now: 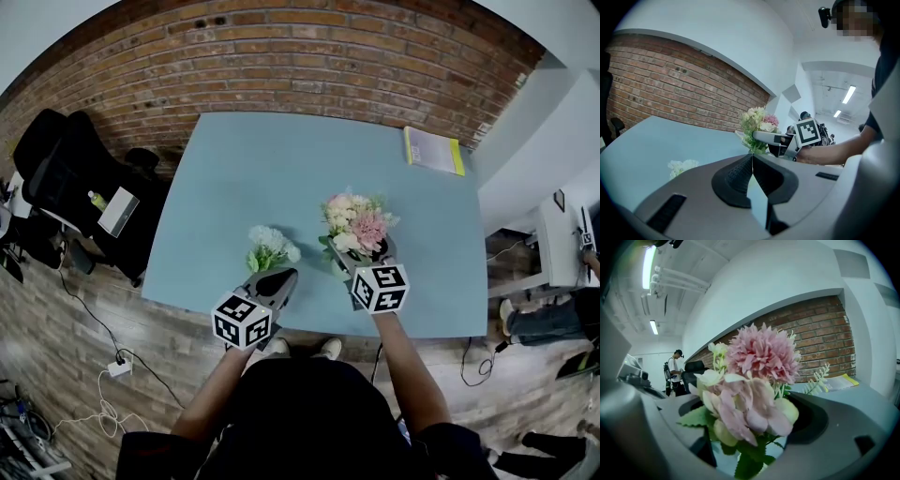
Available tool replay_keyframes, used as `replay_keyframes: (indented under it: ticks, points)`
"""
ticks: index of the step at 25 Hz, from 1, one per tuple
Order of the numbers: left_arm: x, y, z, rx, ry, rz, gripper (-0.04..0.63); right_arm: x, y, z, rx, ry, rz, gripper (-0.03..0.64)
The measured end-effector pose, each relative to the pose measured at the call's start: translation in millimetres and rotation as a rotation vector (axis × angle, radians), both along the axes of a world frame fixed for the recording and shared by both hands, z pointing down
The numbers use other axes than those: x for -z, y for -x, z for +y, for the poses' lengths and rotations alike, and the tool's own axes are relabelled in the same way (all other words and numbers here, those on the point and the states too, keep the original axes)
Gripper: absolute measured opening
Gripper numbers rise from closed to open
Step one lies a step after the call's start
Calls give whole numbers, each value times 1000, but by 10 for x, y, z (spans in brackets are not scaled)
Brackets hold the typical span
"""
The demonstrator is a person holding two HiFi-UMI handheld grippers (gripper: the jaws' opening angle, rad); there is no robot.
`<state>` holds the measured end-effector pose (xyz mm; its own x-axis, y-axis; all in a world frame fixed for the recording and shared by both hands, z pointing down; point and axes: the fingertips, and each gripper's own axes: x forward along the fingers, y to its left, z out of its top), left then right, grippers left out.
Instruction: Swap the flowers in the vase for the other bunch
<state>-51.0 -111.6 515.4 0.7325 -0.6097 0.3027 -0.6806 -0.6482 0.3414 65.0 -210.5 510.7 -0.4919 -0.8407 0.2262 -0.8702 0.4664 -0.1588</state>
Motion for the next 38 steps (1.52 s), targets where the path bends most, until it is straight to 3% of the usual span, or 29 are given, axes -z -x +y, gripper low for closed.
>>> replay_keyframes:
  ticks: [38]
  points:
    - [90, 515, 56, -75, -12, 68, 10, 2, 24, 239, -165, 40, 45, 434]
